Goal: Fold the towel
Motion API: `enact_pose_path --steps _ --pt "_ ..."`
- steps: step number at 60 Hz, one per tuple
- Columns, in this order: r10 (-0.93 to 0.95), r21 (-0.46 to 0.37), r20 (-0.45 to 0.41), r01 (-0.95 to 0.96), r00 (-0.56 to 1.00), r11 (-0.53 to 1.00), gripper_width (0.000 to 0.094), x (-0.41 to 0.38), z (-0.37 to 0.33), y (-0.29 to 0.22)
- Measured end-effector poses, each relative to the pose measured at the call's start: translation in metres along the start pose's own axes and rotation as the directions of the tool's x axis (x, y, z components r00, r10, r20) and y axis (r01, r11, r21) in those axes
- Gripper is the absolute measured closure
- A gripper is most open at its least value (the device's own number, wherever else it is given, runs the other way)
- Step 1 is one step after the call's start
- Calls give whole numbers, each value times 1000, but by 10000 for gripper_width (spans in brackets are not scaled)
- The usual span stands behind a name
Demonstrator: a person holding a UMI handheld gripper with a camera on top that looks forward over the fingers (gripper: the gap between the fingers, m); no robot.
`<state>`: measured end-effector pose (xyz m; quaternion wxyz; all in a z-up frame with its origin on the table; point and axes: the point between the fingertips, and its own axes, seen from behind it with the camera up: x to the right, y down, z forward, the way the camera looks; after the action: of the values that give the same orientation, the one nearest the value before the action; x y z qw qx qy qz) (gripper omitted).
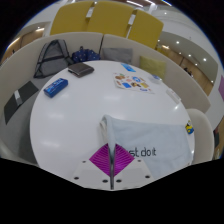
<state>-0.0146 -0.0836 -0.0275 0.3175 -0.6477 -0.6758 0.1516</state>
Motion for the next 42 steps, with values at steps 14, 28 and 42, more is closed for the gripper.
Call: enact_pose_path --steps 14,28,42 --pt "233 -44 251 -229 940 972 913 -46 -61 -40" --pt "299 40 240 -318 923 947 910 67 -103 -79" --pt "267 26 119 -271 956 962 896 199 -33 -25"
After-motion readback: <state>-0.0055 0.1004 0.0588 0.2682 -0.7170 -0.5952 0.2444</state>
